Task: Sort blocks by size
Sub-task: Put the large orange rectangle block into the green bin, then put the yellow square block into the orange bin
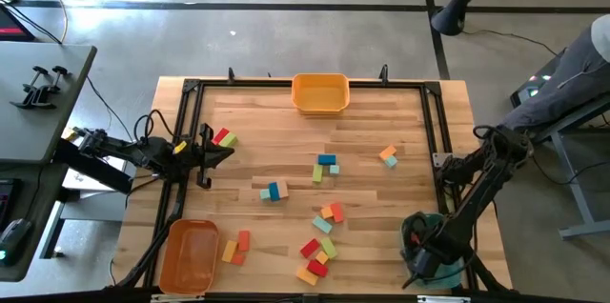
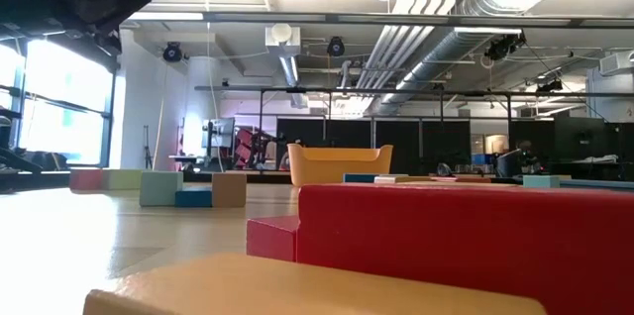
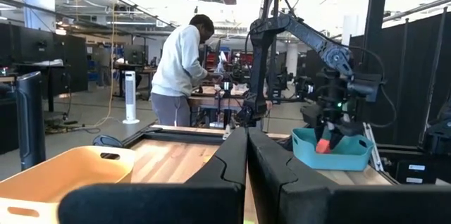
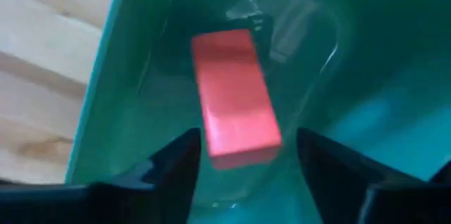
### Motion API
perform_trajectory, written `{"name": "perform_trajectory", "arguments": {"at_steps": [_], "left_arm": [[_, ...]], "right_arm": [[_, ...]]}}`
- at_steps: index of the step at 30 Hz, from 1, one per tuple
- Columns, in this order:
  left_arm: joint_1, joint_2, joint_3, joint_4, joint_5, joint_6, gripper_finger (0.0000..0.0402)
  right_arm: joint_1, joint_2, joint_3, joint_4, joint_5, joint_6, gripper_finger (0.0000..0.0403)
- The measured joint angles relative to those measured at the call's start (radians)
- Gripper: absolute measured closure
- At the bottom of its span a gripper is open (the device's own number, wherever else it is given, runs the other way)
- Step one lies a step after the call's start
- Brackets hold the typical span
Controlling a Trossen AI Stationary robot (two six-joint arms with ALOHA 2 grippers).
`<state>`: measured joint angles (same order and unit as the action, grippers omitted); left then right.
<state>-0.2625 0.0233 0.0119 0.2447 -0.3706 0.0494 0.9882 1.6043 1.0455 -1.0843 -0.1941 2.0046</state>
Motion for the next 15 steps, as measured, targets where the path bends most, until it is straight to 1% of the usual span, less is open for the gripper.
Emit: {"name": "perform_trajectory", "arguments": {"at_steps": [4,6,8,10,11,13,14,15], "left_arm": [[0.0,0.0,0.0,0.001,0.0,-0.002,0.0402],[0.0,0.0,0.0,0.002,0.0,-0.003,0.0401],[0.0,0.0,0.0,0.002,0.0,-0.004,0.0402],[0.0,0.0,0.0,0.002,0.0,-0.003,0.0402],[0.0,0.0,0.0,0.002,0.0,-0.005,0.0402],[0.0,0.0,0.0,0.001,0.0,-0.043,0.0401],[0.0,0.001,0.0,0.001,-0.004,-0.059,0.0402],[0.0,0.004,0.0,0.001,-0.01,-0.069,0.0401]], "right_arm": [[0.0,-0.002,0.097,-0.169,0.056,-0.023,0.0149],[0.0,-0.002,0.17,-0.27,0.117,-0.027,0.015],[0.0,-0.002,0.248,-0.377,0.21,-0.053,0.0151],[0.0,-0.002,0.314,-0.466,0.361,-0.095,0.0152],[0.0,-0.003,0.338,-0.489,0.473,-0.115,0.0152],[-0.013,-0.024,0.345,-0.471,0.701,-0.224,0.0152],[-0.031,-0.041,0.338,-0.437,0.775,-0.295,0.0152],[-0.059,-0.059,0.323,-0.402,0.804,-0.354,0.0152]]}}
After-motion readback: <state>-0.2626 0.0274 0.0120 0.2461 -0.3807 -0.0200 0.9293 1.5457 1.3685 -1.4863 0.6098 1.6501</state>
